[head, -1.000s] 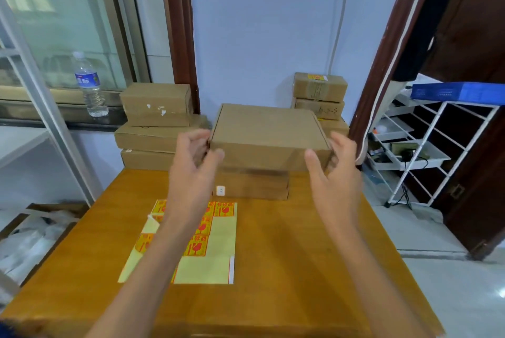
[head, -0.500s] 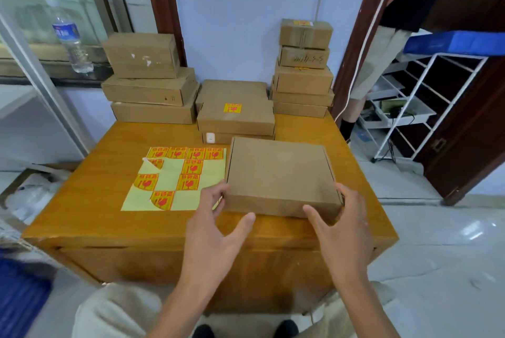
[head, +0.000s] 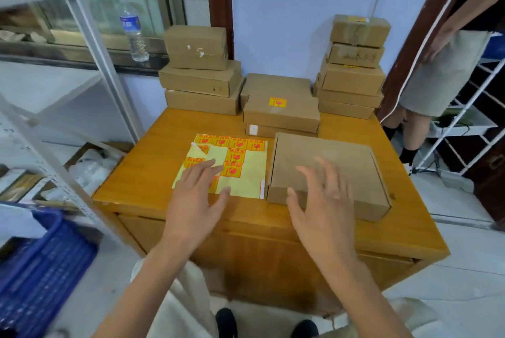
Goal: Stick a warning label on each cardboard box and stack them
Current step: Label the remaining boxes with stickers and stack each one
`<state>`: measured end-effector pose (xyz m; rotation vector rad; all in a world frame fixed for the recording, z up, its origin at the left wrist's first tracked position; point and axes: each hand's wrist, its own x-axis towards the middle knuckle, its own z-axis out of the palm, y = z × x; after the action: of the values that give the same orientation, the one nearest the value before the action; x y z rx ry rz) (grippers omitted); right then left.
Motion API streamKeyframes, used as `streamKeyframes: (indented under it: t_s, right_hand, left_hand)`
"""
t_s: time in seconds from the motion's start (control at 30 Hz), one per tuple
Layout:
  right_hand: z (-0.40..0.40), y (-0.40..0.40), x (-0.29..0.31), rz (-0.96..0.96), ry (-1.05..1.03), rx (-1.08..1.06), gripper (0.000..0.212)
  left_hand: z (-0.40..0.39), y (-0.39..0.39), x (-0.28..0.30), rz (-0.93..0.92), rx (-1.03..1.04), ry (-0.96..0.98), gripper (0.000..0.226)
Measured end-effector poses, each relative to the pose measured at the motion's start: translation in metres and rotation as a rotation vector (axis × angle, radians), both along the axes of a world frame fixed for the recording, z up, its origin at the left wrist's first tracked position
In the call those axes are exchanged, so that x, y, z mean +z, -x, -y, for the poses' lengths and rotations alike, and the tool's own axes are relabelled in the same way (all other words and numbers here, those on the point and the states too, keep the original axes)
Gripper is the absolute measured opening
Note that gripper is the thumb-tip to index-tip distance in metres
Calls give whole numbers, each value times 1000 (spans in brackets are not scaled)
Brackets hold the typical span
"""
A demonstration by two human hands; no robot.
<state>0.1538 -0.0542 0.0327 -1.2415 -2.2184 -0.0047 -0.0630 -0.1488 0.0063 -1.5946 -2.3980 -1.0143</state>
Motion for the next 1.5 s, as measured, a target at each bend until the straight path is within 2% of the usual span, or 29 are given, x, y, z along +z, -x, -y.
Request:
streamKeyframes:
  t_s: [0.1,0.2,0.37,0.47,0.57,0.73,0.8,0.9,0.97,1.03,1.07,1.2,1.27,1.33,1.43,1.5]
  right_hand:
    - [-9,61,10,39,4,189,30]
    - [-30,129,21,130,89,300,33]
    - [-61,223,21,363,159,375,34]
    - [-70,245,9,425,185,373,21]
    - [-73,248,5,341,251,327,11]
    - [-86,228,37,-45,476,285,13]
    - [-86,210,50,-111,447,292,12]
    - [-70,171,58,-37,224,294,17]
    - [-56,144,57,29,27,304,20]
    - [-47,117,51,47,-157,355,19]
    - [-44,105,48,45,-230,381,17]
    - [-45,62,45,64,-401,370,10]
    - [-50,44,46,86,-436,337,7]
    - [-55,28,46,108,-438,299,7]
    - [-64,2,47,94,-388,298,5]
    - [-70,-17,47,77,-345,306,10]
  left_hand:
    - [1,37,-5,-119,47,89,53]
    - [-3,58,-13,-172,48,208,61]
    - [-8,69,-26,-200,22,324,66]
    - [-9,69,-28,-200,38,323,63]
    - [-8,69,-28,-217,58,308,63]
    - [-9,74,-29,-171,60,329,64]
    - [-8,72,-21,-97,41,245,57]
    - [-8,56,7,79,94,-139,35]
    - [-16,35,35,340,117,-259,30]
    - [-29,13,61,694,49,-242,39]
    - [-36,2,69,800,21,-240,39]
    - [-56,-32,80,802,13,-273,23]
    - [-65,-46,81,871,-9,-251,30]
    - [-74,-58,84,956,-41,-210,33]
    - [-89,-73,85,933,-105,-153,19]
    - [-97,-83,84,945,-143,-106,17]
